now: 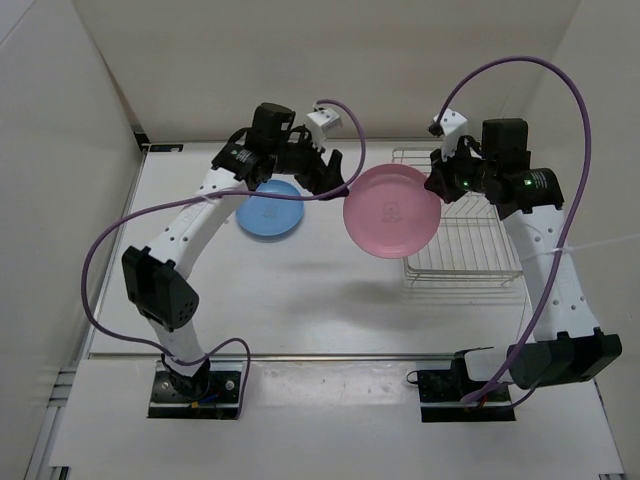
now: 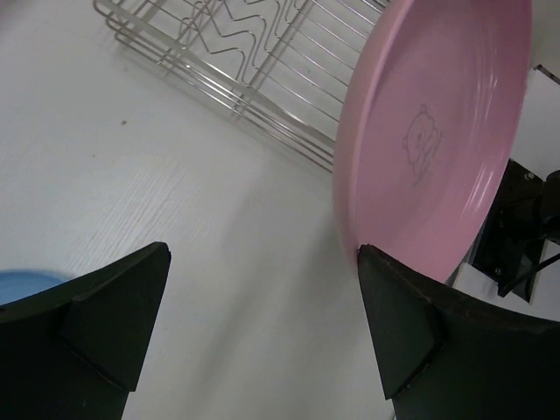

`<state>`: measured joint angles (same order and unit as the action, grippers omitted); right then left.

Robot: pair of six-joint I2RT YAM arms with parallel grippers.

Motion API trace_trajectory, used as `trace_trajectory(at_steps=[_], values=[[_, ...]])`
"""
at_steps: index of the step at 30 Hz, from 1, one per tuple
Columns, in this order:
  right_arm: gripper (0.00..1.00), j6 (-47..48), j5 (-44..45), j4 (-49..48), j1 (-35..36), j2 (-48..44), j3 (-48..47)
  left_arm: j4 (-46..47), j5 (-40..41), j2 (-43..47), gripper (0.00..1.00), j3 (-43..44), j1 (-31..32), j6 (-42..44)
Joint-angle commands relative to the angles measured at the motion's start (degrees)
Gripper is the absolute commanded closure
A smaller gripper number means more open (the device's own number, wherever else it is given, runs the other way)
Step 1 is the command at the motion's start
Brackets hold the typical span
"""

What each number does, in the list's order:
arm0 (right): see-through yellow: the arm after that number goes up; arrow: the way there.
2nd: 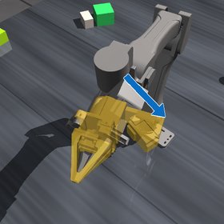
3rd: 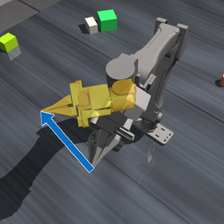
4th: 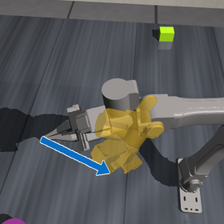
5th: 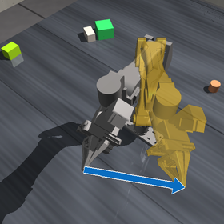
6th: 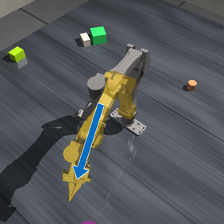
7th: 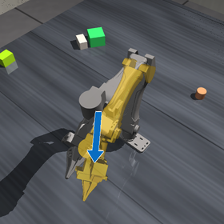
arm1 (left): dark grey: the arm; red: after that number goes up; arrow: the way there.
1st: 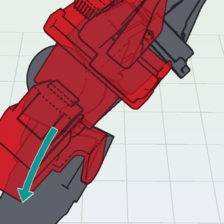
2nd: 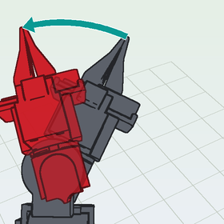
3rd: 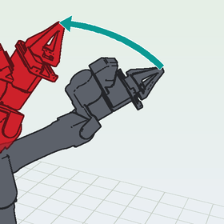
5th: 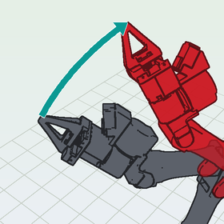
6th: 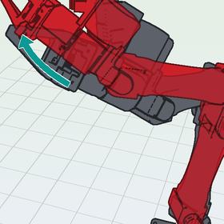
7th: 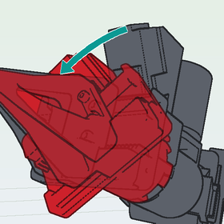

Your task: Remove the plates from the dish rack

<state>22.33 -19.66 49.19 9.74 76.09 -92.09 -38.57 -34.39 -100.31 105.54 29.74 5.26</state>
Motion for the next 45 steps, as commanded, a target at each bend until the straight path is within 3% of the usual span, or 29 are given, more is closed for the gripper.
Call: trace_trajectory(at_steps=[1,9,13,16,19,24,29,30,31,32,33,36,39,45], values=[[1.00,0.6,-4.8,-1.1,0.1,-2.0,-1.5,-1.0,-2.3,-1.2,0.01,4.8,2.6,-1.2],[1.00,0.1,-2.5,-3.0,0.1,-3.2,0.2,-1.5,-0.8,-3.1,0.08,6.4,5.2,-1.7],[1.00,0.1,-2.5,-3.0,0.1,-3.2,0.2,-1.5,-0.8,-3.7,0.27,6.4,5.2,-2.4],[1.00,0.1,-1.9,-3.0,0.1,-3.2,0.2,-1.5,-0.2,-3.7,0.70,6.4,5.2,-2.4],[1.00,0.1,-1.9,-3.5,0.1,-3.2,1.6,-1.0,0.3,-4.3,0.87,7.0,5.2,-3.0],[1.00,-0.4,-1.9,-3.5,0.1,-3.8,2.1,-0.4,0.3,-4.3,0.89,7.5,5.8,-5.3],[0.91,-1.6,1.0,-4.9,0.1,-3.8,3.5,2.3,6.4,-2.1,0.89,3.0,5.2,-9.9],[0.83,-2.1,1.7,-5.4,0.1,-3.8,4.1,2.8,6.9,-1.6,0.89,2.4,5.2,-10.5],[0.57,-2.1,2.4,-6.4,0.1,-3.8,4.6,2.8,8.0,-0.3,0.89,1.2,4.7,-10.5],[0.41,-3.2,5.3,-7.2,0.1,-4.3,4.6,2.8,8.0,0.3,0.89,0.6,3.7,-10.5],[0.39,-3.8,7.2,-8.0,0.1,-4.3,5.5,3.3,8.0,0.8,0.89,0.1,2.7,-11.1],[0.39,-5.2,14.1,-9.2,-0.5,-4.3,6.0,3.3,12.5,2.9,0.89,-2.7,-2.6,-11.1],[0.36,-6.7,15.4,-10.7,-2.3,-5.0,7.4,-0.4,13.8,1.7,0.89,-2.7,-10.7,-10.4],[0.36,-7.3,16.1,-12.0,-2.4,-6.1,9.3,-10.5,12.0,-9.4,0.89,-0.9,-24.9,-12.5]])
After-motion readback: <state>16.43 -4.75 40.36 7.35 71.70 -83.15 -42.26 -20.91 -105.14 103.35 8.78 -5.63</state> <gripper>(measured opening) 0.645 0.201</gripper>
